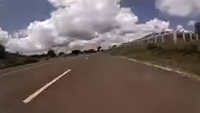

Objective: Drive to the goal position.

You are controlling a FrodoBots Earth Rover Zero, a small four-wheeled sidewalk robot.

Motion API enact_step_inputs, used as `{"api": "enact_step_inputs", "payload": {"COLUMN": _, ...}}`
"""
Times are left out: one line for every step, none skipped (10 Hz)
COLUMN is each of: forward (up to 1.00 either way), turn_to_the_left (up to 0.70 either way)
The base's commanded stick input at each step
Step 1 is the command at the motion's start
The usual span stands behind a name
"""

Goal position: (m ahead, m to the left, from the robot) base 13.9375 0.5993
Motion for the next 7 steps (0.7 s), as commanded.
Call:
{"api": "enact_step_inputs", "payload": {"forward": 1.0, "turn_to_the_left": 0.0}}
{"api": "enact_step_inputs", "payload": {"forward": 1.0, "turn_to_the_left": 0.0}}
{"api": "enact_step_inputs", "payload": {"forward": 1.0, "turn_to_the_left": -0.01}}
{"api": "enact_step_inputs", "payload": {"forward": 1.0, "turn_to_the_left": -0.05}}
{"api": "enact_step_inputs", "payload": {"forward": 1.0, "turn_to_the_left": -0.24}}
{"api": "enact_step_inputs", "payload": {"forward": 1.0, "turn_to_the_left": -0.12}}
{"api": "enact_step_inputs", "payload": {"forward": 1.0, "turn_to_the_left": 0.0}}
